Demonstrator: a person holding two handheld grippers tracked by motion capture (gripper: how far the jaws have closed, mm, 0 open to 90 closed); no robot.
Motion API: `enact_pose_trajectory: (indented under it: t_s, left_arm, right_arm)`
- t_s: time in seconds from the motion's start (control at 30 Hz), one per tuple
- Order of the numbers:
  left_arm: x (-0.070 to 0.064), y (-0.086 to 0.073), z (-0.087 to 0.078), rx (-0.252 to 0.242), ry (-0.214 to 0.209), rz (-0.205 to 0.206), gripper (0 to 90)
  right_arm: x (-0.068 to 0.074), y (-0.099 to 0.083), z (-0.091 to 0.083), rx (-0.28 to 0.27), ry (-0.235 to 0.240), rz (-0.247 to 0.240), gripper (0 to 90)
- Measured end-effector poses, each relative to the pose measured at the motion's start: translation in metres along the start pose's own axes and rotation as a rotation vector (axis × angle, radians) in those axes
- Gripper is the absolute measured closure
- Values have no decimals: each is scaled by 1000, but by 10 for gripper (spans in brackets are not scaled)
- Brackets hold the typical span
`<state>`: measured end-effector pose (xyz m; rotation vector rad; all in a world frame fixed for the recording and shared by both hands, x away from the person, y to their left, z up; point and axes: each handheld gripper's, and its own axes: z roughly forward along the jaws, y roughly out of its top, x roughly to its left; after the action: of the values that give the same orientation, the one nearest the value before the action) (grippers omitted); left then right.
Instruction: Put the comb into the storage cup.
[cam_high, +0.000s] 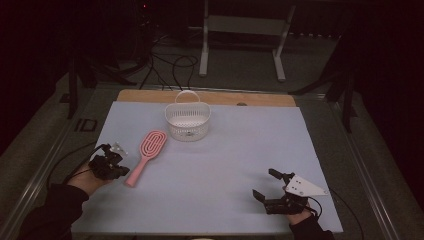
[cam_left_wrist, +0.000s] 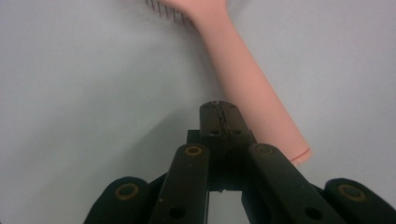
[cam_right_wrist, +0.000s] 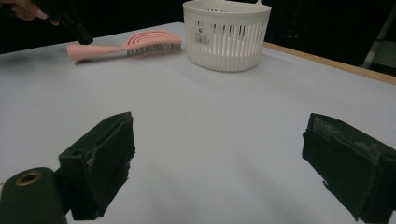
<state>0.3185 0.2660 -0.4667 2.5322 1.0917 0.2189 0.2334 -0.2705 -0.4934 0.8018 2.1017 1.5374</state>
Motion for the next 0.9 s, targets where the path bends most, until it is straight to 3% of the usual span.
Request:
enact_pose_trajectory:
  t_s: [0.4, 0.67, 0.9]
  left_arm:
    - [-3, 10, -11, 3, 0, -17, 890]
    - [-7, 19, -14, 15, 21, -49, 739]
    - [-11, 23, -13, 69, 10, -92, 498]
  right_arm:
    - [0, 0, 0, 1, 2, 2, 91]
    - [0, 0, 1, 4, 5, 4, 90]
    - [1, 0, 2, 11, 7, 2, 91]
